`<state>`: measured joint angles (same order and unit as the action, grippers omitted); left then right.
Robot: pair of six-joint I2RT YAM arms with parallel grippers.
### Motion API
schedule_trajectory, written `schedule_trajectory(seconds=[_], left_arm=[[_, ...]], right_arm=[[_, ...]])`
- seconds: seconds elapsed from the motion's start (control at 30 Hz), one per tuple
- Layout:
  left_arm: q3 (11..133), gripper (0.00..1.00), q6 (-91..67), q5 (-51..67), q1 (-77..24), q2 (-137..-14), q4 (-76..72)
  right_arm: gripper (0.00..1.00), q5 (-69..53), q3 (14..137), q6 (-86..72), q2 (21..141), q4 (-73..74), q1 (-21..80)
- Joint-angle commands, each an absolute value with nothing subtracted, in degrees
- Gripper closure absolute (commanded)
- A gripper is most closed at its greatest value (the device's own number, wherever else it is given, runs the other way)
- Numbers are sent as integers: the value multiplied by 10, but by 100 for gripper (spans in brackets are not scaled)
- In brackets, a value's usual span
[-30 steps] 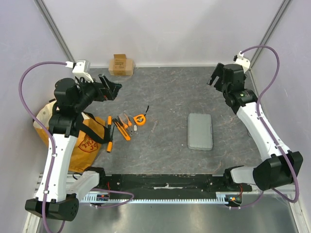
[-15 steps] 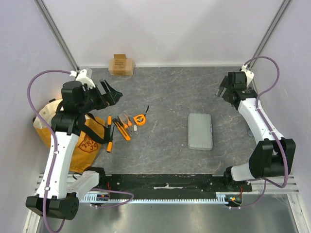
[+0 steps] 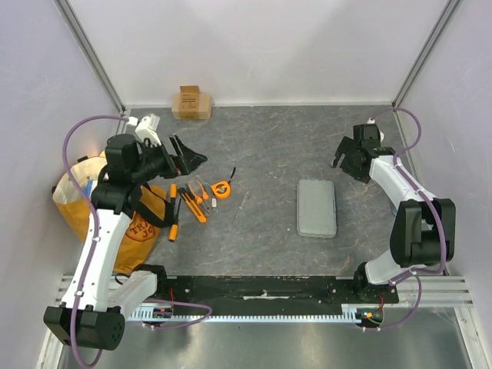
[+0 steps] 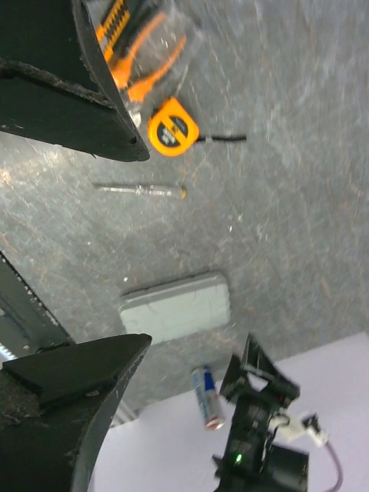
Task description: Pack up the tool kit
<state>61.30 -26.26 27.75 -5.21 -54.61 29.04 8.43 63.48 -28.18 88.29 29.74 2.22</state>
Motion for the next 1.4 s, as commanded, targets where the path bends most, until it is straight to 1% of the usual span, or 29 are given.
schedule_trajectory(seconds=[0.0,0.1,0.27,0.33,0.43,0.53,0.63,0.77,0.83,0.93,1.07,1.17,1.27,1.3,1.37], left_arm=[[589,2,-300,426,-50,-565,198],[565,2,-322,452,-54,-576,172],[518,2,-328,445,-79,-574,150],[503,2,-327,434,-97,-575,150],[483,3,-330,407,-126,-581,150],[470,4,-342,375,-157,-589,147],[461,4,-359,347,-183,-605,134],[461,7,-381,327,-207,-651,129],[462,8,-384,323,-214,-680,119],[470,9,-382,311,-224,-735,98],[516,10,-367,308,-235,-838,83],[570,11,-334,310,-247,-903,83],[618,11,-295,310,-263,-959,85],[633,11,-284,310,-269,-975,86],[662,11,-267,295,-276,-1006,98]], right_arm=[[11,9,608,-307,880,276,20],[11,-18,560,-329,850,275,20],[4,-64,459,-358,755,262,20],[3,-90,426,-366,721,259,20],[5,-119,388,-382,676,263,22],[12,-135,367,-407,649,255,39],[19,-133,359,-436,662,243,76],[26,-81,366,-474,687,200,172],[27,-45,386,-486,716,187,208],[30,-27,401,-491,763,143,244],[30,9,452,-453,851,121,256],[27,48,495,-429,882,134,256],[13,53,516,-412,892,134,256],[10,59,522,-404,899,131,255],[9,62,541,-388,921,134,252]])
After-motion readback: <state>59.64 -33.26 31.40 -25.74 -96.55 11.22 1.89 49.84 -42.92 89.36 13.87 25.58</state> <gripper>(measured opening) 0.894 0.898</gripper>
